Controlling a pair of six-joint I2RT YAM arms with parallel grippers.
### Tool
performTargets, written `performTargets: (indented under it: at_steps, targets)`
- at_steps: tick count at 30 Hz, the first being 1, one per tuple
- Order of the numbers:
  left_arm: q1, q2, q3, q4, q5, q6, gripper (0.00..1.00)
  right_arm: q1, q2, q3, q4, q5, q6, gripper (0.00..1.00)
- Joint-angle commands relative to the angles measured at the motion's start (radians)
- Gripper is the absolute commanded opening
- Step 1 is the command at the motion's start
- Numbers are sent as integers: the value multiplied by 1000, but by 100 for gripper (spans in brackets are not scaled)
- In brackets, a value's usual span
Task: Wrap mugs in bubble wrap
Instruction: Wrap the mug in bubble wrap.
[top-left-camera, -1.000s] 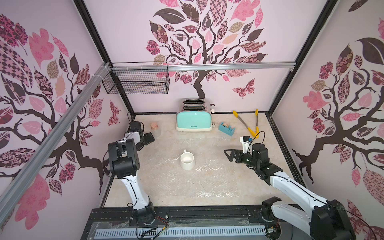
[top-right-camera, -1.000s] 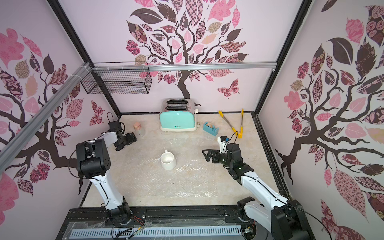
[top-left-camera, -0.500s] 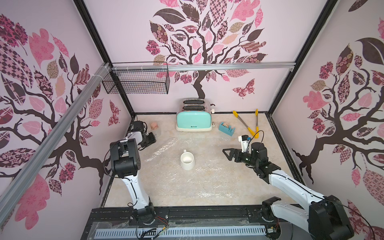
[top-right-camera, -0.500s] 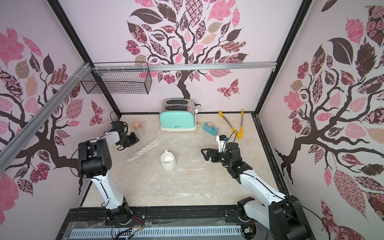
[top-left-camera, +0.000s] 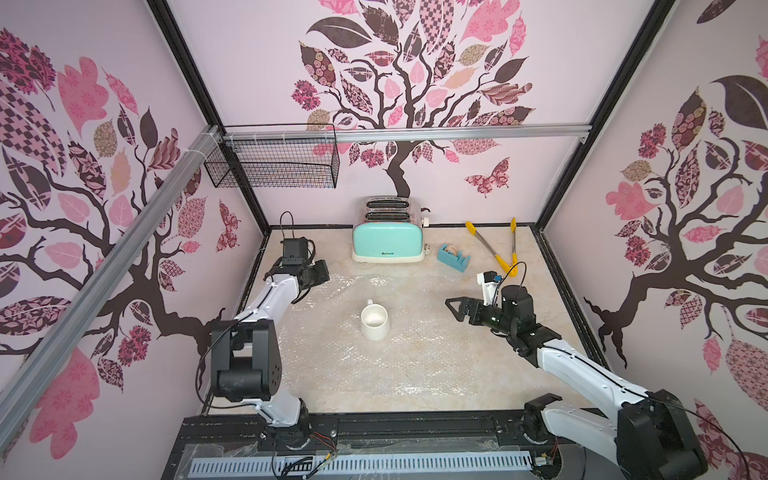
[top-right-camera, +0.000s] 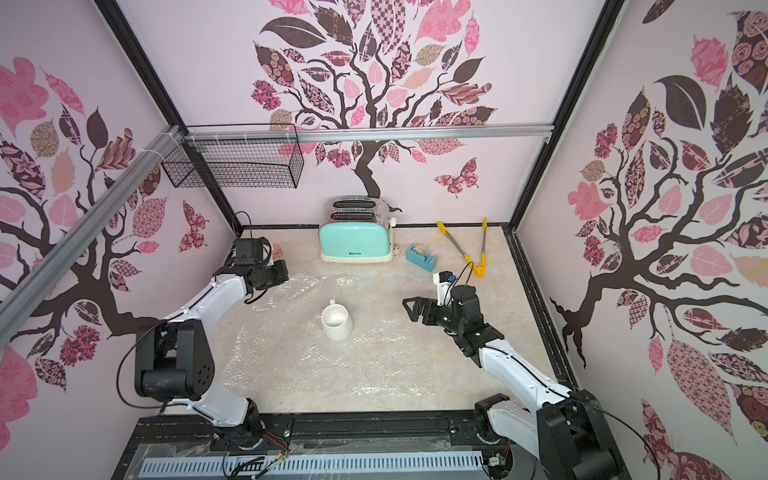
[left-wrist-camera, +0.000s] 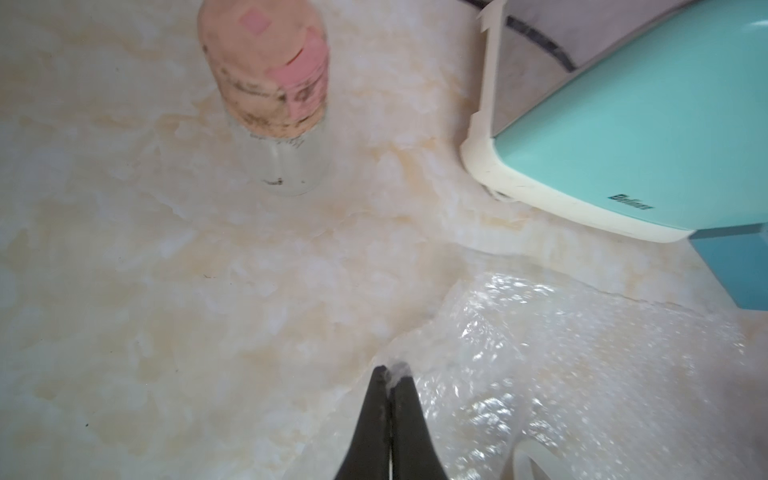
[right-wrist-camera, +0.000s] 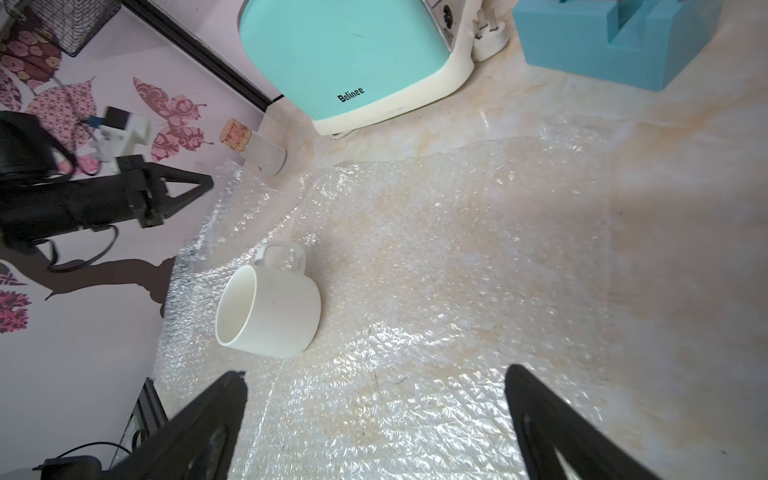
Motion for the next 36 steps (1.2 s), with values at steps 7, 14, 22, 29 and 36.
performTargets:
  at_steps: [7, 14, 22, 29, 36]
  targets:
    - [-293, -256, -111, -2, -18, -129, 0, 2, -7, 84, -310, 179, 71, 100]
    - [-512, -252, -126, 35, 113, -213, 0, 4, -5, 90, -583, 294, 198, 100]
    - [-722, -178, -107, -6, 103, -194, 0, 6, -74, 9, -711, 167, 248, 100]
    - [-773, -246, -196, -18, 113, -218, 0, 7, -139, -20, -791, 126, 234, 99]
    - [-783, -238, -295, 48, 113, -226, 0, 73, -113, -35, -811, 81, 290, 93]
